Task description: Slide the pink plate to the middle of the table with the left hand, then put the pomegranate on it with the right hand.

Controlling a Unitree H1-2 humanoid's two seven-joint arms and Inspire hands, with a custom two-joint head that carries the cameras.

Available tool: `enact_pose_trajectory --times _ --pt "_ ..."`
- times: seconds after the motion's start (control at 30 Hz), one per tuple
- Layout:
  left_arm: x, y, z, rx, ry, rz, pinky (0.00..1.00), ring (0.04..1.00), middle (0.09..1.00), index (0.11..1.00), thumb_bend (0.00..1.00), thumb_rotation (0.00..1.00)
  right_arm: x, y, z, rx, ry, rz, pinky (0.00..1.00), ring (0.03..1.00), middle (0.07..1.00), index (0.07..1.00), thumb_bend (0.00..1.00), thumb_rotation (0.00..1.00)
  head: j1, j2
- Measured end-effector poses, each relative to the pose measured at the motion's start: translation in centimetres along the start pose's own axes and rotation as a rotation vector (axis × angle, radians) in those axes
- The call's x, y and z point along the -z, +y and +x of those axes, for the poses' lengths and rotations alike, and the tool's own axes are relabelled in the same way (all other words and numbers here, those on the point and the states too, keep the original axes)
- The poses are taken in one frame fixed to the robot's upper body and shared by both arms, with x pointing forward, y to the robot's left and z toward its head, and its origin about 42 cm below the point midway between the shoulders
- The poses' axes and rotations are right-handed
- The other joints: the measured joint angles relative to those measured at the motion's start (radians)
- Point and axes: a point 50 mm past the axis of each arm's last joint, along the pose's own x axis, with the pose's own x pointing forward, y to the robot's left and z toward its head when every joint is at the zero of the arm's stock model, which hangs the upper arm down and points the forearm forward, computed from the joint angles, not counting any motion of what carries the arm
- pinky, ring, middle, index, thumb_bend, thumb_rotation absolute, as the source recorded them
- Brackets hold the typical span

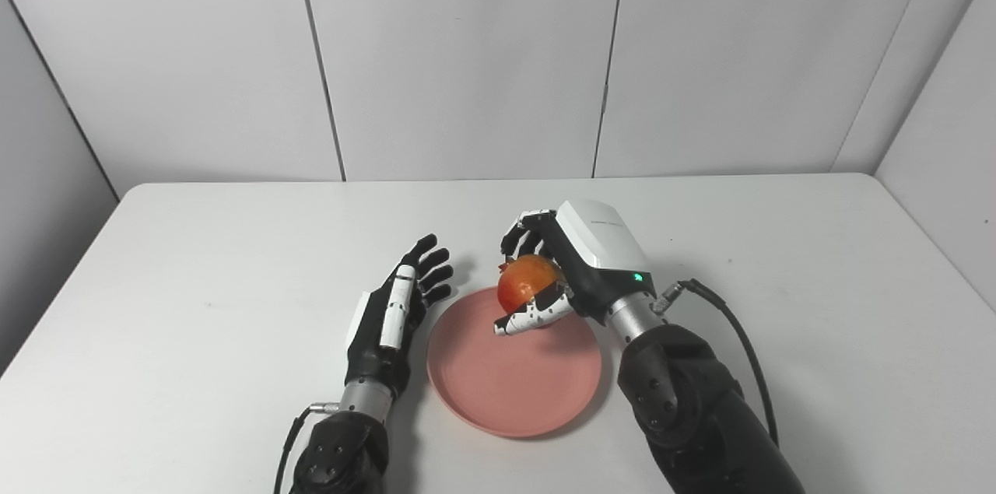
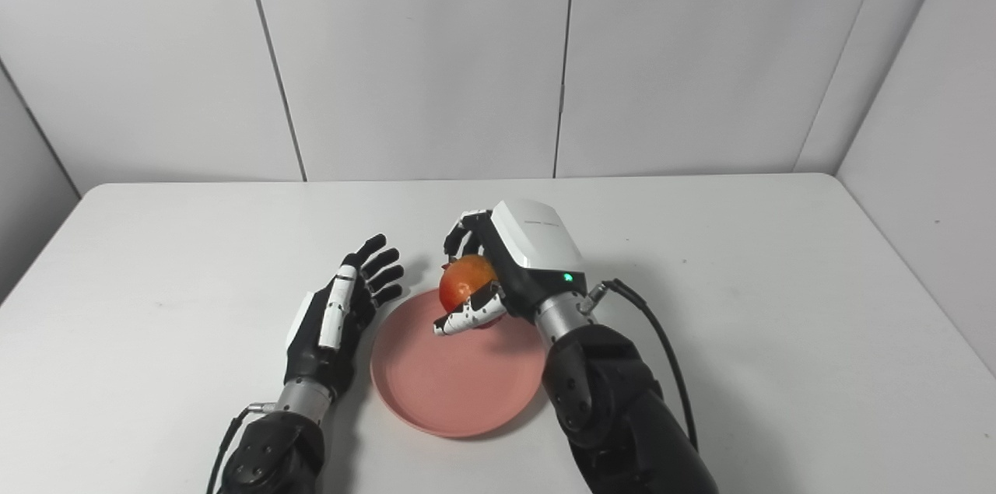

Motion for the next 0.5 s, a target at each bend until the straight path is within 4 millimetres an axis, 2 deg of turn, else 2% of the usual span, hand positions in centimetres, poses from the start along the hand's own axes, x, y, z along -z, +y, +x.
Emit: enact_pose_trajectory --times 0.4,0.5 --pt "-0.3 -1.1 0.2 -0.031 0.011 -0.009 0.83 0.852 0.859 0.844 0.38 1.00 0.5 3.7 0.6 -0.133 -0.002 -0.003 0.23 0.319 0.408 0.528 0.52 0.00 0.037 0.025" --pt "-0.3 -1.1 0.2 -0.033 0.013 -0.010 0.83 0.850 0.859 0.848 0.38 1.00 0.6 4.1 0.7 -0.149 -0.012 -0.003 0.22 0.315 0.406 0.527 0.52 0.00 0.037 0.031"
